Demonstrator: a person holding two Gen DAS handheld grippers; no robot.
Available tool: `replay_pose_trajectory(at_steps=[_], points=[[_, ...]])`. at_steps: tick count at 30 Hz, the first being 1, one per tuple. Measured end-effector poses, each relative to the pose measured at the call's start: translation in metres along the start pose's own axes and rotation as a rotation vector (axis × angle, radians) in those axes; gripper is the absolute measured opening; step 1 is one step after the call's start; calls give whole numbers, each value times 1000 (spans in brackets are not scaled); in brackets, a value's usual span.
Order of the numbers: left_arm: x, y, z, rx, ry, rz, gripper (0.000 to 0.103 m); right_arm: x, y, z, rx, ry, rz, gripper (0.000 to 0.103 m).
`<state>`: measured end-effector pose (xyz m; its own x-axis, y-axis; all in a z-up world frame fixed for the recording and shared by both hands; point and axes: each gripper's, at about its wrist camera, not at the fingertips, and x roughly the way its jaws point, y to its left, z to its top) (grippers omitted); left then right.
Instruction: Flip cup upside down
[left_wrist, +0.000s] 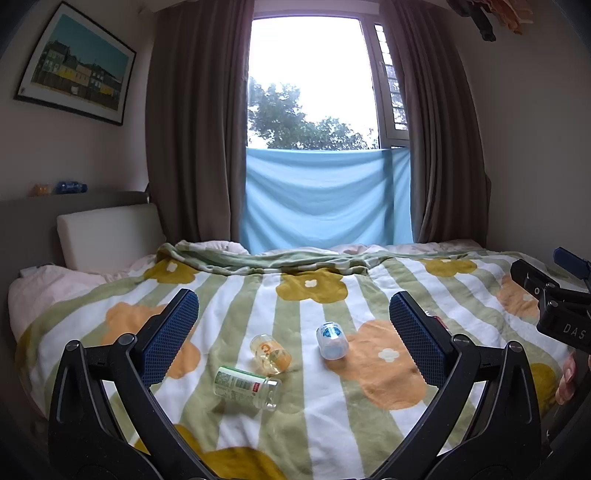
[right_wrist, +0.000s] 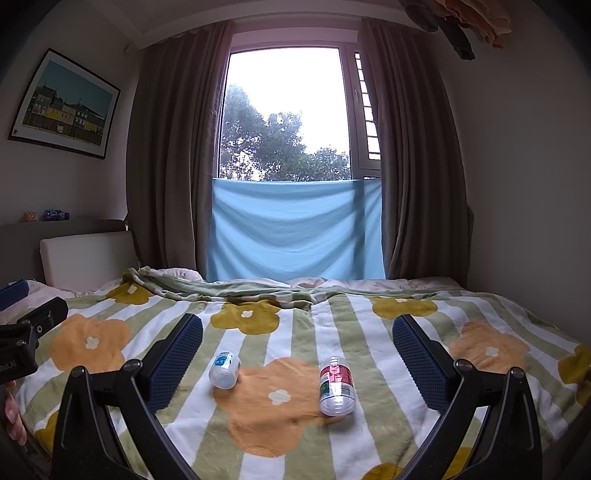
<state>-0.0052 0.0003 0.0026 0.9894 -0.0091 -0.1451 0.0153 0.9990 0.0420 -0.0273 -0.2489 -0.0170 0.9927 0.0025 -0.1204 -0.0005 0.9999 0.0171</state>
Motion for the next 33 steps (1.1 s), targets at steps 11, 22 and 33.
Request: replay_pose_trajectory(at_steps=[11,22,33], points=[[-1,0,-2,-1,2,-3,103,1,0,-1,0,1,0,103],[-1,0,-2,-1,3,-3,103,1,0,-1,2,1,1,103],[0,0,-4,-4,5,-2,103,0,-1,-1,2,1,0,103]])
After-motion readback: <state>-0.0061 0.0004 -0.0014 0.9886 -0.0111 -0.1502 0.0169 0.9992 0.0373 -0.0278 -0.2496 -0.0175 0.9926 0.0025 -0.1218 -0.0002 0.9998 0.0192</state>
